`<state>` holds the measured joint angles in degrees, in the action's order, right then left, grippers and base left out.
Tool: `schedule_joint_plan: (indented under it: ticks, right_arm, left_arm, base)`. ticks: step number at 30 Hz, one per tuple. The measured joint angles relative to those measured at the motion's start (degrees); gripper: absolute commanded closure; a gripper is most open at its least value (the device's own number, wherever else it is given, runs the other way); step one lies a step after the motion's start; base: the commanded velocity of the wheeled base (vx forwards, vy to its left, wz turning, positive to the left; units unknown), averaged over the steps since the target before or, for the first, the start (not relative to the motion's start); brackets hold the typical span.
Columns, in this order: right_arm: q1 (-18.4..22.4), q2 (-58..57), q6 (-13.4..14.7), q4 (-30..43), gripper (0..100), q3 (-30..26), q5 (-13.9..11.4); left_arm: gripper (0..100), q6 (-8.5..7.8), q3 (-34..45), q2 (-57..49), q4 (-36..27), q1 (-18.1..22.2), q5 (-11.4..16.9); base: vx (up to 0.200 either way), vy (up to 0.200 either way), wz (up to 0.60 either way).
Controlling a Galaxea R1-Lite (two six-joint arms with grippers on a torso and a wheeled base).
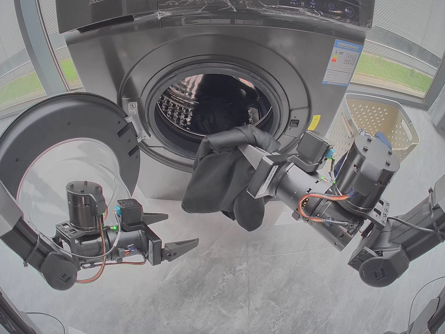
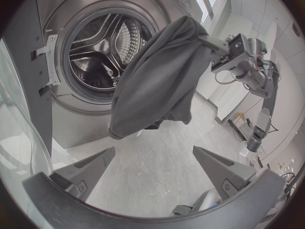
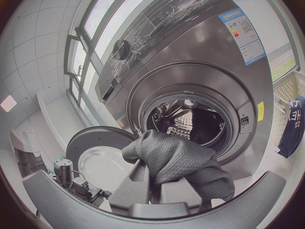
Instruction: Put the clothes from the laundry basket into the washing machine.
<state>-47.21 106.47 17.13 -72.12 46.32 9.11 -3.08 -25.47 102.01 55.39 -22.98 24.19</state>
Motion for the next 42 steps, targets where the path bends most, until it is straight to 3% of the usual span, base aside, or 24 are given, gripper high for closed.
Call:
schedule_joint_plan:
  ticks: [19,29,30,42]
  right_arm:
    - [-2.3,-1.4,-0.1,0.2,100,-2.1,0.3]
    - [-2.6,-1.3,-0.1,0.1,100,-2.2,0.3]
    - [-2.6,-1.3,-0.1,0.1,100,-2.2,0.3]
    - [-2.2,-0.9,0.0,0.0,100,-2.3,-0.1]
  left_arm:
    - [0,0.11,-11.5,12.9,1.7,1.5,-0.2]
    - [0,0.27,-15.2,17.8,6.4,1.2,-0.2]
    - [100,0.33,-15.2,18.3,7.2,1.2,-0.2]
    - [100,0.52,-10.9,20.3,18.0,0.8,-0.2]
  base:
    - [0.000,0.000,0.00]
    - [0.000,0.000,0.00]
    - [0.000,0.000,0.00]
    - [0.000,0.000,0.00]
